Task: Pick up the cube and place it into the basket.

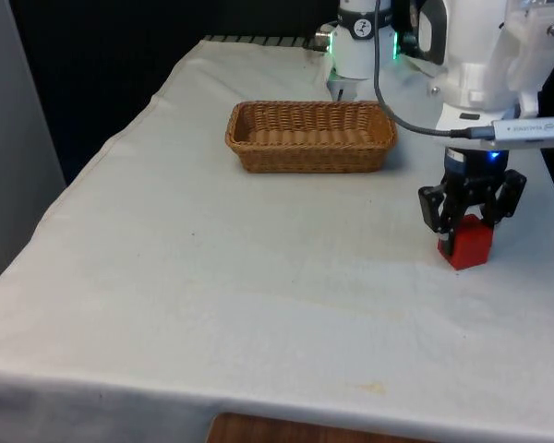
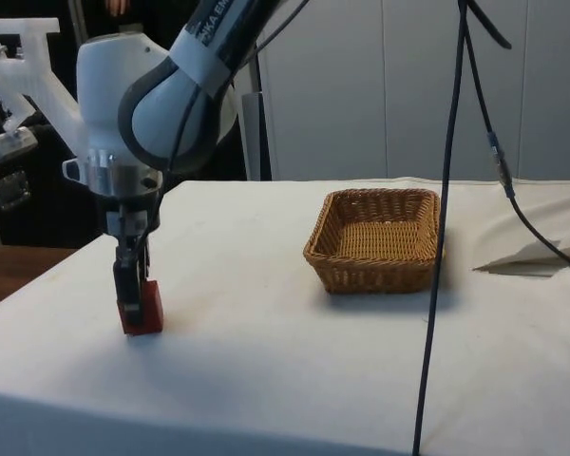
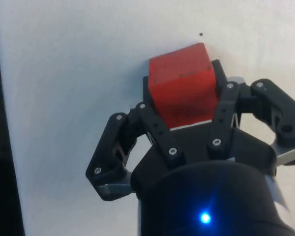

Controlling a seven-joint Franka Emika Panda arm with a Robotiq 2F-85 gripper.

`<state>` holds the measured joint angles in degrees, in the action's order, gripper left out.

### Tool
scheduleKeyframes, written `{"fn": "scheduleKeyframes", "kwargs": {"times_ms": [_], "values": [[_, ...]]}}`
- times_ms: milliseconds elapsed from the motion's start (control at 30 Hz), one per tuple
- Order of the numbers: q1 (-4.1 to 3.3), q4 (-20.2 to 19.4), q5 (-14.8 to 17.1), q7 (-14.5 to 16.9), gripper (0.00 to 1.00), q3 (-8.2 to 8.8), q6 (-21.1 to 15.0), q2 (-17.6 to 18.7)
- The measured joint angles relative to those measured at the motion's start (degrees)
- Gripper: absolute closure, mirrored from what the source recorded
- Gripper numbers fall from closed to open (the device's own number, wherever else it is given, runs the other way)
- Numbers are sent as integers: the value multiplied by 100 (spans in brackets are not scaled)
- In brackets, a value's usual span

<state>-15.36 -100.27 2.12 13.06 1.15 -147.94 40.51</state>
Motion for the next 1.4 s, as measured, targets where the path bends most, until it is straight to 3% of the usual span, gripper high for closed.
{"fn": "scheduleKeyframes", "kwargs": {"times_ms": [233, 533, 800, 1167, 1400], "values": [[0, -172, -6, 0, 97, 0, 292, -430], [-17, -498, -17, 0, 97, 0, 384, -848], [-74, -1123, -97, -6, 97, -6, 384, -1438], [-97, -1610, -183, -11, 97, -17, 384, -1931], [-109, -2183, -281, 0, 97, -6, 384, -2464]]}}
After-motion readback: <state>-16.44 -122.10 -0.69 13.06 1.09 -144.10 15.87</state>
